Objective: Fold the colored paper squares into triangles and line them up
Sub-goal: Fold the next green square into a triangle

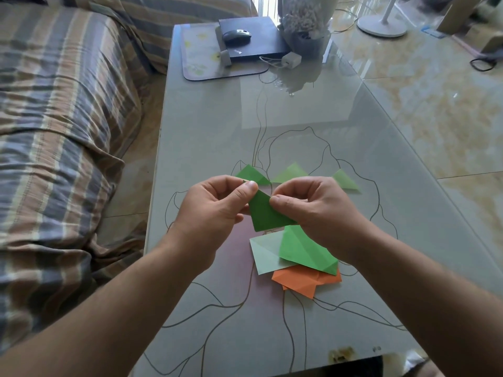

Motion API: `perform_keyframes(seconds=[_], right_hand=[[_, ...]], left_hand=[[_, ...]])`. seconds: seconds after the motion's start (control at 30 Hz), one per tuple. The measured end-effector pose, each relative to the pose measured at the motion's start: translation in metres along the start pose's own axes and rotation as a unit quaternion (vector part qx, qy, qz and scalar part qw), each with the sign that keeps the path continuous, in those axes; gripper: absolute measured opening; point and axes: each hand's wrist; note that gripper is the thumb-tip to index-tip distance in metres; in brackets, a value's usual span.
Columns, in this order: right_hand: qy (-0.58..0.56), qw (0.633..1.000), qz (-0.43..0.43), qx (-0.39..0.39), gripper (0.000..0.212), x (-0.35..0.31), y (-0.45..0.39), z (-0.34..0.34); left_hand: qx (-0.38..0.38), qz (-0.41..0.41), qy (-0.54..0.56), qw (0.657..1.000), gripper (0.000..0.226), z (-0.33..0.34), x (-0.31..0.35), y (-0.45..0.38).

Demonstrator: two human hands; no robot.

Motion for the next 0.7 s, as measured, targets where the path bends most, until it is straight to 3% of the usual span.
perform_keyframes(seconds=[0.7], right_hand=[[0.039, 0.999, 0.002, 0.032, 0.014, -0.0025, 0.0, -0.0027]], left_hand=[[0.049, -0.016, 0.059, 0.997, 0.012, -0.0064, -0.0008, -0.0079]])
Point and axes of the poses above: each hand's wrist, its own y-axis away from the middle knuckle, its own z-axis out of the palm, x = y × z, and after that the axes turned 14 degrees about -z, right-handed
